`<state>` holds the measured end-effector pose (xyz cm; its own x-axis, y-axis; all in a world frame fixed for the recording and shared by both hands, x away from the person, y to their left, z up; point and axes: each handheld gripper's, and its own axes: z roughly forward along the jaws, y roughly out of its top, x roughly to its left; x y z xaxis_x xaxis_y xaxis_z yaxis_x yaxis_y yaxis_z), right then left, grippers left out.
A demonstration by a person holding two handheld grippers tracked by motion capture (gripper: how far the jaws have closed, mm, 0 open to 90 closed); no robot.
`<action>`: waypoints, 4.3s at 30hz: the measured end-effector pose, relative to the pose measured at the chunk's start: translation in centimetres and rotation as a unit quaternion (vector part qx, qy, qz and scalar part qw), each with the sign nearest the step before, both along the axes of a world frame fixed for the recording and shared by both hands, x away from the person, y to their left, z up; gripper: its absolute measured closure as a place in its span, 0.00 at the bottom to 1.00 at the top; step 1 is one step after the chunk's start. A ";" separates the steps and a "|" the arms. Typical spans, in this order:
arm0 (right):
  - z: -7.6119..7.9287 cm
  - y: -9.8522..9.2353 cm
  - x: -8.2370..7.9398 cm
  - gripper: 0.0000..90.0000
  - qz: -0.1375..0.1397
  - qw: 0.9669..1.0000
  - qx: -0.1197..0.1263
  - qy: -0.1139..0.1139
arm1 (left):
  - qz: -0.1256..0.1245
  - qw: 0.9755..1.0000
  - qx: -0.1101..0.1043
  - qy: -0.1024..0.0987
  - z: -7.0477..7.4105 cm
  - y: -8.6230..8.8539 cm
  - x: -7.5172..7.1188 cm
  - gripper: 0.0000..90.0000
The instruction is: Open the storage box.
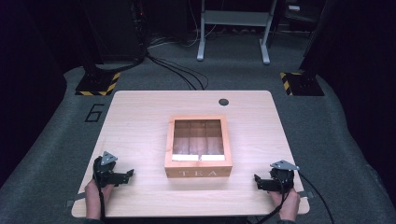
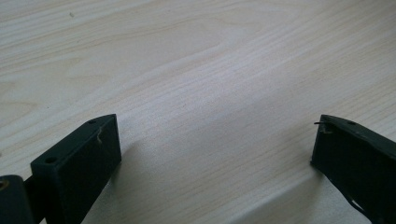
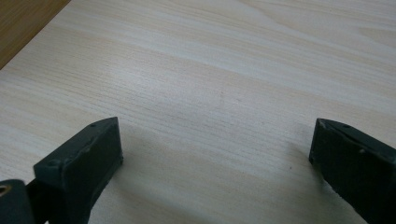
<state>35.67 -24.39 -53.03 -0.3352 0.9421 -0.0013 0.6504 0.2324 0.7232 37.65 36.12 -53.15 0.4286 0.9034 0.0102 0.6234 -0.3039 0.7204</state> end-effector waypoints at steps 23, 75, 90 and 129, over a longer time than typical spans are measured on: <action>0.2 0.1 0.0 0.00 0.007 1.000 0.017 0.013 | 0.002 1.000 -0.001 -0.003 0.0 0.0 0.0 0.01; 5.1 10.2 -1.0 0.60 0.155 0.985 0.058 -0.052 | 0.002 1.000 -0.001 -0.003 0.0 0.0 0.0 0.01; 4.9 9.9 -1.1 0.69 0.160 0.983 0.076 -0.055 | 0.003 1.000 -0.001 -0.002 0.0 0.0 0.0 0.01; 5.1 9.2 -1.3 0.73 0.163 0.976 0.124 -0.078 | 0.001 1.000 0.000 -0.001 0.0 0.0 0.0 0.01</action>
<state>34.34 -15.22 -47.93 -0.6312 0.7632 0.1380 0.4488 0.2143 0.8676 37.69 36.14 -53.17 0.4264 0.9044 0.0116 0.6221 -0.3026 0.7221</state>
